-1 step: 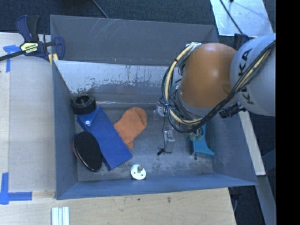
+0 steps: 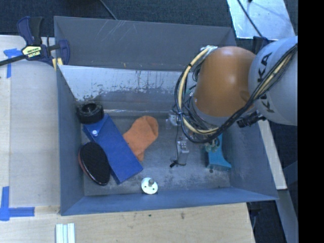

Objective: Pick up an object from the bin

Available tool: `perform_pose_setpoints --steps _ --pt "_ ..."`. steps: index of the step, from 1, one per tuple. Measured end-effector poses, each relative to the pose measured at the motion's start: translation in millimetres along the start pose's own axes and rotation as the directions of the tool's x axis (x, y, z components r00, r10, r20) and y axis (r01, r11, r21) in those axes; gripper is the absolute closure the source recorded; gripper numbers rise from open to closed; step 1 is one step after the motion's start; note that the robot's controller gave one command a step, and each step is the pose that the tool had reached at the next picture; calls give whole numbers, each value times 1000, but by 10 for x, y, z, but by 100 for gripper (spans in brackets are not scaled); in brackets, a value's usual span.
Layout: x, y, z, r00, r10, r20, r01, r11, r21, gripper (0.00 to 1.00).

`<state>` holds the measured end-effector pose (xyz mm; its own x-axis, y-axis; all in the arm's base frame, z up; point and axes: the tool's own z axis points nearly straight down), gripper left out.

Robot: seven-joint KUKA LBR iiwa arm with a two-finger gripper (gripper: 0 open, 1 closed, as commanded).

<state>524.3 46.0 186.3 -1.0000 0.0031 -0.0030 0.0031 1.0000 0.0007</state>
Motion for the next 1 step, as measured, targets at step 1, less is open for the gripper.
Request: perform_pose_setpoints --steps 1 --pt "-260 104 380 1000 12 9 -12 1000 0 0"
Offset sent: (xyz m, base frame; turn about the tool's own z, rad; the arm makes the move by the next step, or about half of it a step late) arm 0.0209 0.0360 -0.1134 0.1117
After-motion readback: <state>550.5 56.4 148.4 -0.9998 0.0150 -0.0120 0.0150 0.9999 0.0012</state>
